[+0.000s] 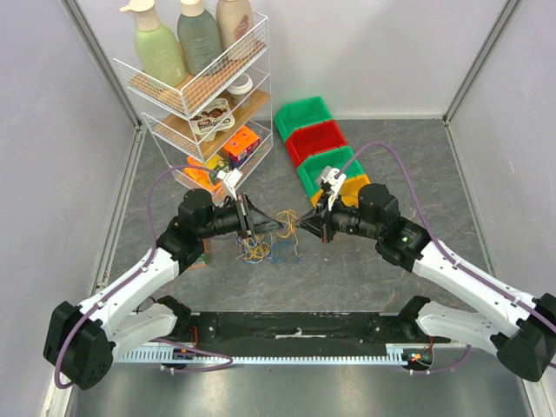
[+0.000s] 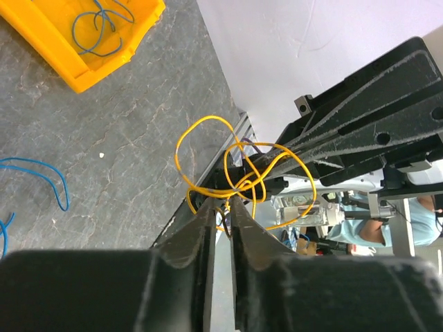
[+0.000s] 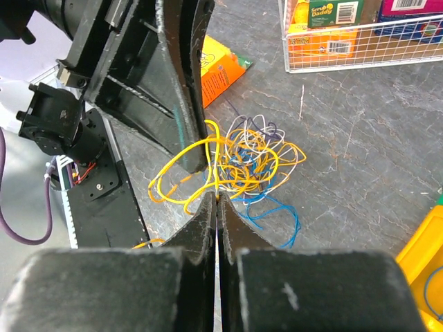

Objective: Untangle the cables

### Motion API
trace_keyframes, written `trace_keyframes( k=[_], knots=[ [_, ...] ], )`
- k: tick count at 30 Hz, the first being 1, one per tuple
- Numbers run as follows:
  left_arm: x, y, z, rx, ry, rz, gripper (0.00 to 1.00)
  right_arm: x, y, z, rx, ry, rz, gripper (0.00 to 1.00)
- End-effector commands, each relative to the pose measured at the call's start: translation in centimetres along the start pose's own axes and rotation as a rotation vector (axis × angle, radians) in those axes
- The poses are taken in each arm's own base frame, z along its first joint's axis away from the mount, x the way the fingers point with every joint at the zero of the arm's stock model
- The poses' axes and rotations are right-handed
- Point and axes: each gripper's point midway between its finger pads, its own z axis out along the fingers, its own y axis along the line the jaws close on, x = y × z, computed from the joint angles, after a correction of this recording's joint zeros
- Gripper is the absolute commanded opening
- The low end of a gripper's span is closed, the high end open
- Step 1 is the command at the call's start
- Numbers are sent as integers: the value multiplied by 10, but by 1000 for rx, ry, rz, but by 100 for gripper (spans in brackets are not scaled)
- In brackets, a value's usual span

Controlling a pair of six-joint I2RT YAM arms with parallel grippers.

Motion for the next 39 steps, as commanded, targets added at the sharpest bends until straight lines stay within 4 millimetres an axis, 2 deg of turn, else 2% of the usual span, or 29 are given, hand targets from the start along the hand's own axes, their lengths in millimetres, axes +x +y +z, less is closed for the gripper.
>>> trace_keyframes(
  k=[1,3,6,8,11,15,18,19,26,34,35,39],
  knots=[
    [-15,-20,1,37,-33,40,9,-2,0,3,7,-16,-20,0],
    [-15,-18,0,25,-40,46,2,2,-7,3,46,-10,-3,3],
    [-16,-20,-4,14,-52,58,2,14,-21,4,123,19,51,25],
    [-17,-20,-5,6,-57,58,2,29,-25,6,140,55,92,36],
    [-16,-18,-7,-7,-57,62,2,48,-20,7,111,90,141,44],
    [-14,-17,-6,-13,-45,62,2,63,-16,3,94,95,167,55],
    [-14,-17,-5,-12,-38,59,2,71,-15,0,83,95,170,63],
    [-13,-17,-5,-11,-35,58,2,66,-13,3,68,65,160,65],
    [-13,-20,-5,-2,-25,52,2,60,-27,11,112,-35,152,66],
    [-13,-23,-7,2,-26,53,2,49,-20,27,37,-122,191,64],
    [-13,-23,-7,2,-24,52,2,47,-19,28,32,-133,193,62],
    [-12,-22,-7,-2,-21,51,2,49,-16,33,0,-145,228,37]
  ],
)
